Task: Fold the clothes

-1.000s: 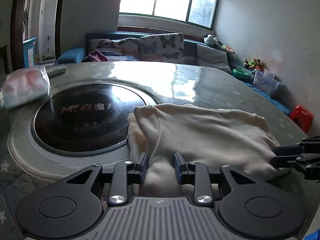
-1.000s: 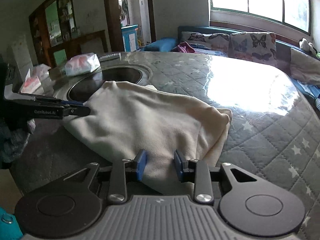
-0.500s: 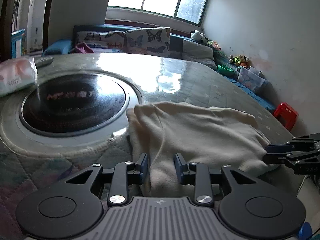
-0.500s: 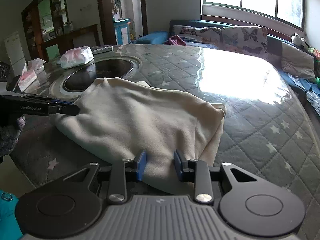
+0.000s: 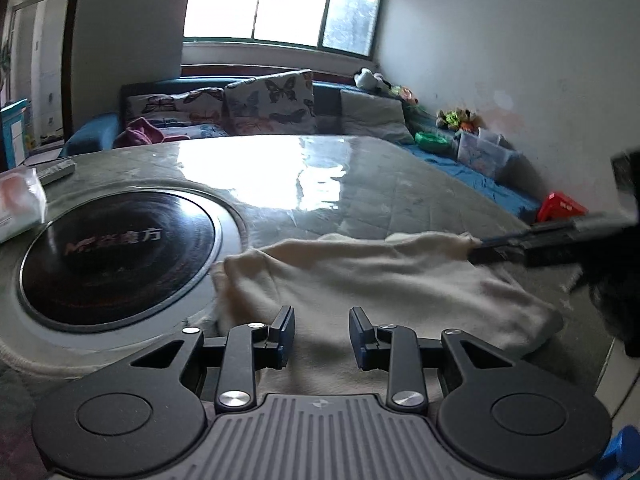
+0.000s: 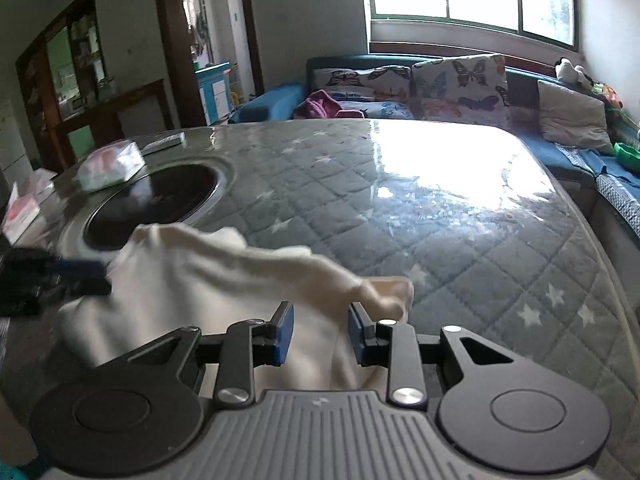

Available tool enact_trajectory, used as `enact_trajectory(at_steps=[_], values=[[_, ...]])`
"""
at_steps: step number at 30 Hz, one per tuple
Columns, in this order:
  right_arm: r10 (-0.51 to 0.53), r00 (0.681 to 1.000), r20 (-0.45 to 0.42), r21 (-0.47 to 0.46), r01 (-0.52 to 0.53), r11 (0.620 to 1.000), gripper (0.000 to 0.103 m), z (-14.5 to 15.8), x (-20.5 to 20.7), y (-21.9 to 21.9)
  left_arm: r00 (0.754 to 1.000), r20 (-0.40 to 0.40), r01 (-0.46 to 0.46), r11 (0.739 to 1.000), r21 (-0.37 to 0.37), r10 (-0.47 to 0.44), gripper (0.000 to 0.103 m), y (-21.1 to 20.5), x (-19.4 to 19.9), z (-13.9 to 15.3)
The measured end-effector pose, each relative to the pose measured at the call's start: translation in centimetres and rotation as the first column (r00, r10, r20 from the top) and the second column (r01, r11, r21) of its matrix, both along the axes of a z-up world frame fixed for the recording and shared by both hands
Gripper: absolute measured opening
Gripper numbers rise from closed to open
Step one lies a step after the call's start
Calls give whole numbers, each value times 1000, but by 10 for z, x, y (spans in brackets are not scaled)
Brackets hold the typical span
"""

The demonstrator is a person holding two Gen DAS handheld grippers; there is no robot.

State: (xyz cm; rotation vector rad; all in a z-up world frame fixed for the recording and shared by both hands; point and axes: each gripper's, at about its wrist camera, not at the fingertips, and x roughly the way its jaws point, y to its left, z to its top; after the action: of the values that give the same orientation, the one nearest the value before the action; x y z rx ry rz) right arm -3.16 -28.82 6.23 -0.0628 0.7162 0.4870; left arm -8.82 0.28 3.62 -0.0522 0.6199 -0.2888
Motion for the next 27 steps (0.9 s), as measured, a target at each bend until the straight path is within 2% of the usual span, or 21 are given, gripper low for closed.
enact_trajectory(at_steps=[4, 6, 13, 17, 20, 23, 27], values=[[-35, 999, -34, -14, 34, 999, 24, -17, 20, 0, 1000, -21, -4, 1000, 8, 4, 32, 0, 6, -6], [-39, 999, -37, -7, 39, 999, 24, -16, 23, -1, 1000, -22, -3, 1000, 7, 3, 32, 2, 6, -6], [39, 999, 1, 14, -39, 999, 25, 2, 28, 26, 1000, -24, -10, 1000, 5, 10, 33, 1, 10, -6], [89, 996, -14, -8, -89, 996, 25, -7, 38, 55, 1000, -28, -9, 1000, 6, 10, 33, 2, 11, -7], [86, 996, -17, -23, -87, 996, 24, -16, 46, 63, 1000, -29, -10, 1000, 5, 10, 34, 3, 11, -7], [81, 997, -5, -36, -82, 996, 25, -10, 45, 67, 999, -30, -15, 1000, -5, 15, 35, 5, 11, -6], [136, 991, 19, -23, -136, 990, 25, 3, 37, 81, 999, -30, -22, 1000, -14, 21, 35, 8, 11, -6]])
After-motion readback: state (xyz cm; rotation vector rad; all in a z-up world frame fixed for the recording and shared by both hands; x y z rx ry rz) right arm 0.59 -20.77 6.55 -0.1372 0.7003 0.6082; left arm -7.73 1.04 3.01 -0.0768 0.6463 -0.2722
